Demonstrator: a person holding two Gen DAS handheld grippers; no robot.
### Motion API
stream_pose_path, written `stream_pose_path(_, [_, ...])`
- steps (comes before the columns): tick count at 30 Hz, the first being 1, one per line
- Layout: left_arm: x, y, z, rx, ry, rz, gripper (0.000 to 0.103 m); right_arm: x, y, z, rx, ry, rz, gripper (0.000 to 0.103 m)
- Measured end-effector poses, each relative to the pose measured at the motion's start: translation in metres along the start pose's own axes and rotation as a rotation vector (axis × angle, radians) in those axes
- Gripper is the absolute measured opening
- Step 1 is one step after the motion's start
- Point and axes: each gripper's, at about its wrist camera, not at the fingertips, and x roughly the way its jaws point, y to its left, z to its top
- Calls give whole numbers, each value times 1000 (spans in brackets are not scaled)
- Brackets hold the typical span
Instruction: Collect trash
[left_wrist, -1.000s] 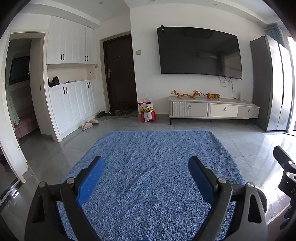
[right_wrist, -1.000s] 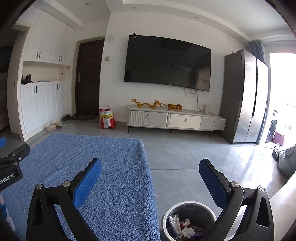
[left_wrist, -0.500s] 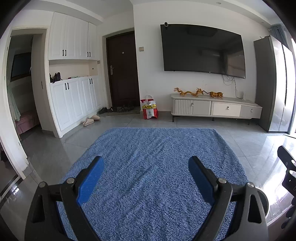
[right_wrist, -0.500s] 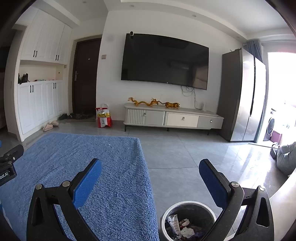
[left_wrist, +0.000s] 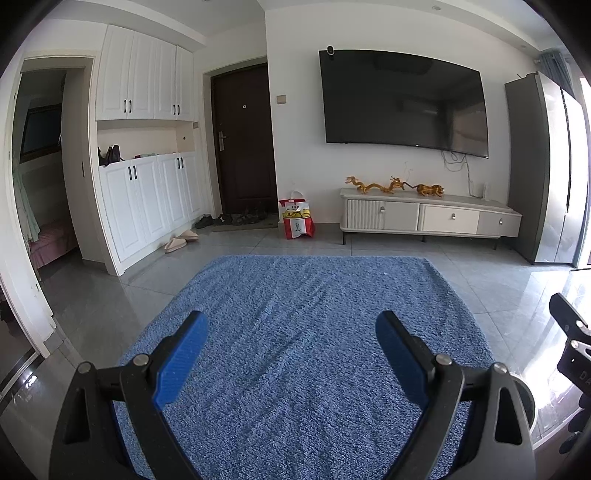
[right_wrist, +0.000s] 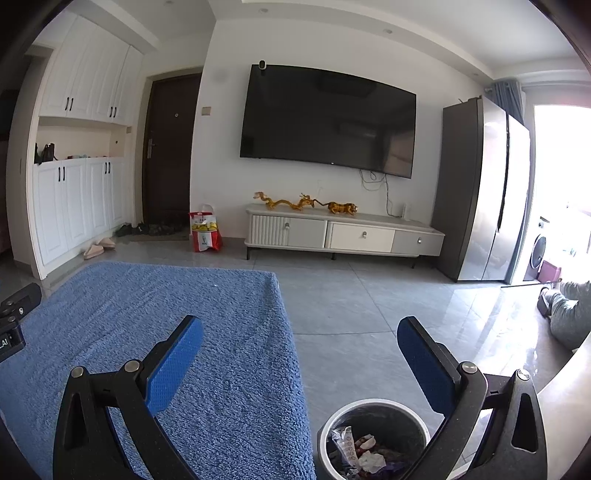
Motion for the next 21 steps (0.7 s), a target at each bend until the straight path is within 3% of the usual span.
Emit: stream_pose_path(21, [-4, 0, -5, 0, 10, -9, 92, -1, 4, -2, -1, 7, 1, 103])
